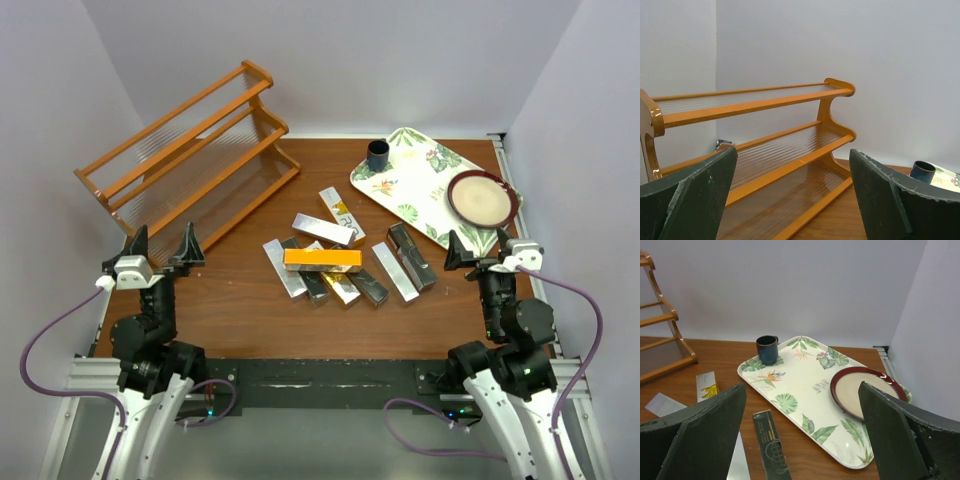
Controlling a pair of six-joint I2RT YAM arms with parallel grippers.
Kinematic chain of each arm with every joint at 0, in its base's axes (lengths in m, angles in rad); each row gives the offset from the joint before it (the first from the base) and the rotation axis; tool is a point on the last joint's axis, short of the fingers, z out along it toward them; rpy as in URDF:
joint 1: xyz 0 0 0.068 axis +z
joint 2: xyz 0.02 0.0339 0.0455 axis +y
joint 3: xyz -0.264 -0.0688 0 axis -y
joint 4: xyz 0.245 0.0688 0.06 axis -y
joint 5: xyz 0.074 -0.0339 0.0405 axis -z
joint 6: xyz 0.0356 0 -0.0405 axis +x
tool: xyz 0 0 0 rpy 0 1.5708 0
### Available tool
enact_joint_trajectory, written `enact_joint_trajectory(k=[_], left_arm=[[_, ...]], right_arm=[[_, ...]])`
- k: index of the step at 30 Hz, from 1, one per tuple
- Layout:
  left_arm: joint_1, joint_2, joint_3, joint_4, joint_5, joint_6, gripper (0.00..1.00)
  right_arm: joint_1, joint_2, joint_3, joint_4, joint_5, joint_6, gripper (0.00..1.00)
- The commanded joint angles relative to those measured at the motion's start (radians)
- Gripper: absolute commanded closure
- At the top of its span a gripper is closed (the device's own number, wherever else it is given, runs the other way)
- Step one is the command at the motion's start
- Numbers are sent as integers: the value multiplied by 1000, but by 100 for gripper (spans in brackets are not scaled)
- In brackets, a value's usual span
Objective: Place and organize the toothpastes onto the shelf
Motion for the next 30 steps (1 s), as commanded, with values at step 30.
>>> enact_joint_trajectory(k=[30], left_arm=[[-103, 801, 359, -273, 966, 473, 0]], right_arm=[[37, -154, -2, 24, -43, 49, 1]])
